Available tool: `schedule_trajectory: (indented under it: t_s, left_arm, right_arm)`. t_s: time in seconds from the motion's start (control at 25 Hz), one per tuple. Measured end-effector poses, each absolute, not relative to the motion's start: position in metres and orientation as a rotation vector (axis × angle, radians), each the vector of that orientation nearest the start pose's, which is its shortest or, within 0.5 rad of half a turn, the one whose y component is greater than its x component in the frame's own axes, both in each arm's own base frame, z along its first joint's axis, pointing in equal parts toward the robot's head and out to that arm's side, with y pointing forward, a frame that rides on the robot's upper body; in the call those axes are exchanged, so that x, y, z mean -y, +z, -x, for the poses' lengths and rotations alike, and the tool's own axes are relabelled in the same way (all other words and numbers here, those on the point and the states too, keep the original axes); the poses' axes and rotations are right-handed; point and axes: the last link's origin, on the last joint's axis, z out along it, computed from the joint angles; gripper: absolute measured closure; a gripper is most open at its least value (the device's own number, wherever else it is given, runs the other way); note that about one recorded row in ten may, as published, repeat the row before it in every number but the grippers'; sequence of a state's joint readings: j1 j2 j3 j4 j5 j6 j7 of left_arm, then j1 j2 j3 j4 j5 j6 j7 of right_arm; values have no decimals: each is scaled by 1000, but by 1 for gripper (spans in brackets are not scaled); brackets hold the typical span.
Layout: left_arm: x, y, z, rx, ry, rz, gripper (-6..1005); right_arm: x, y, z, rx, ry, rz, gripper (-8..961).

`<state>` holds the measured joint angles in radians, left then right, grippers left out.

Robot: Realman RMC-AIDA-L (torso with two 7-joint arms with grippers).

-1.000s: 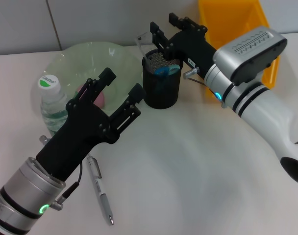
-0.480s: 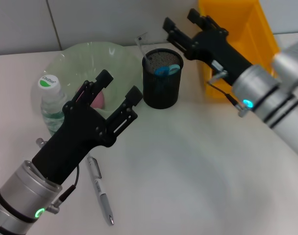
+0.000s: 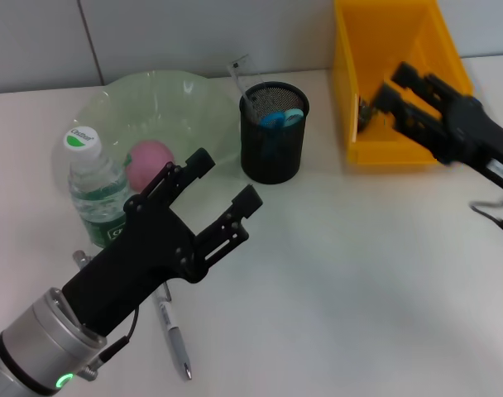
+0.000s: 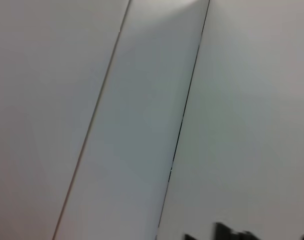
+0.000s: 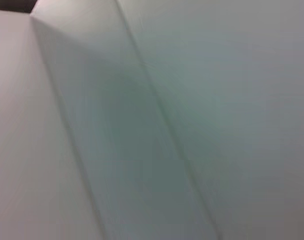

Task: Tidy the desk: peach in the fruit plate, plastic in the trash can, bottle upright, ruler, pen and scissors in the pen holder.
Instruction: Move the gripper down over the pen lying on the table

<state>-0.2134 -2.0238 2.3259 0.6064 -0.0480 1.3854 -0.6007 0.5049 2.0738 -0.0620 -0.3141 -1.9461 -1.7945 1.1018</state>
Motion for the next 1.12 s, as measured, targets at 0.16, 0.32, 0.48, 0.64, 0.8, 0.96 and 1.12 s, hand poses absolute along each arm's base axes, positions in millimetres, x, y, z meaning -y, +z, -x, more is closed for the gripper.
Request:
schedule_trajectory:
  t_s: [0.16,0.32,0.48,0.64,0.8,0.96,1.12]
  left_arm:
    - [-239,-73,222,536,-1411,2229,200]
    - [-244,-76,230,585,-1376,2281,200]
    - [-250,-77,235,625,-1330,2406,200]
    - [-259,-68,243,720,-1288,2495,200]
    - [-263,-53,246,728,-1264,2583,200]
    - [-263,-39,238,652,-1246,2698,200]
    - [-270,-23,221,455,-1154,2825,201]
  right_arm:
    - [-281,44,-289,-615,1290,2327,192]
    - [-269,62,-299,-622,1107,2551,192]
    - [-267,69,-302,-640,990,2672,192]
    - [-267,72,-305,-686,814,2825,192]
    - [-267,70,-305,-706,732,2892,192]
    - [-270,74,-304,-756,714,2887,193]
    - [-275,77,-301,-832,707,2871,193]
